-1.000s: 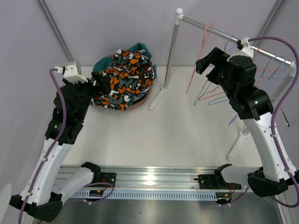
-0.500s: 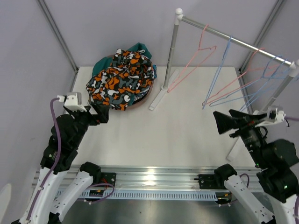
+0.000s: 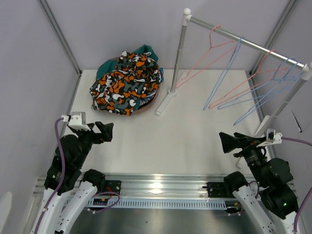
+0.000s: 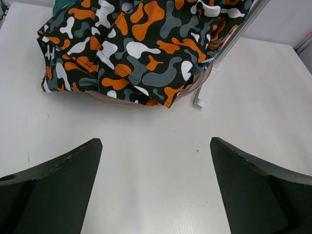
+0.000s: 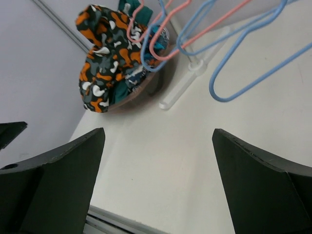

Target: Remove the shorts from the hanger

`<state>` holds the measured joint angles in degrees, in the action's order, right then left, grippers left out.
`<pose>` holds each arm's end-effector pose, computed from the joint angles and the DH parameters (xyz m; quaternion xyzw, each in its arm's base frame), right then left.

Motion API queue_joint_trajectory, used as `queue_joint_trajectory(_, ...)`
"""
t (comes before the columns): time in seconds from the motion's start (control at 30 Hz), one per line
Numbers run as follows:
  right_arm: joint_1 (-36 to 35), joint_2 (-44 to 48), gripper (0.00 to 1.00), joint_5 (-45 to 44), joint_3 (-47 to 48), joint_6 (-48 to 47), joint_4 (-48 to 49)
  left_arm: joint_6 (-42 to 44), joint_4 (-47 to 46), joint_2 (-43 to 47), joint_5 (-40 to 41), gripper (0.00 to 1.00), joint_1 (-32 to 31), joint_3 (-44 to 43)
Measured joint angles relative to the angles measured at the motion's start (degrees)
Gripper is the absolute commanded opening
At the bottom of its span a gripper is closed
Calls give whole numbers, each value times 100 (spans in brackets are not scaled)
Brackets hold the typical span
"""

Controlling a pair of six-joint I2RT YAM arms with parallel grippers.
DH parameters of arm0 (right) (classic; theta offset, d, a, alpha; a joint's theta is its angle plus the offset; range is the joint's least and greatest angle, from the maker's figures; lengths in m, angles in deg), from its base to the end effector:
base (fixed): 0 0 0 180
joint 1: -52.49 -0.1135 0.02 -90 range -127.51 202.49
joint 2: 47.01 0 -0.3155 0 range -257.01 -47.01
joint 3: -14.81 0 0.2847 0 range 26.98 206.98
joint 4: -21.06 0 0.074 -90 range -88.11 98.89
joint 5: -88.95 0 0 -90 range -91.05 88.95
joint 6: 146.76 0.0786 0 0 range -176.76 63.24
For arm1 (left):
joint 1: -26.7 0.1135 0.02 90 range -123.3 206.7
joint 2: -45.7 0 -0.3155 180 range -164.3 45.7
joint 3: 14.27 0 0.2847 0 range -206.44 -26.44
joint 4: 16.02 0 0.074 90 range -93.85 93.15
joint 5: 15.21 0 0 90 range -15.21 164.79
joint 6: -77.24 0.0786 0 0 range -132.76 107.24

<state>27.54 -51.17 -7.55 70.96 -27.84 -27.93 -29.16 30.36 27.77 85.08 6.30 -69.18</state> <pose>0.0333 0.0057 0.3687 0.0649 0.6854 0.2933 0.6633 0.0954 -0.0205 0.3572 -0.0315 0.7612 -0.1384 0.6328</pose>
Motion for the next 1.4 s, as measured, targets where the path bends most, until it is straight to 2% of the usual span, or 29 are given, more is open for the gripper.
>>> queue_joint_trajectory(0.23,4,-452,99,-448,483,-518,-201,28,0,-109,9,99,-2,35)
queue_joint_trajectory(0.6,7,46,99,-811,188,-824,-247,42,4,-262,157,99,-7,74)
queue_joint_trajectory(1.4,796,142,99,-525,61,-973,-118,37,33,-122,310,99,-11,83)
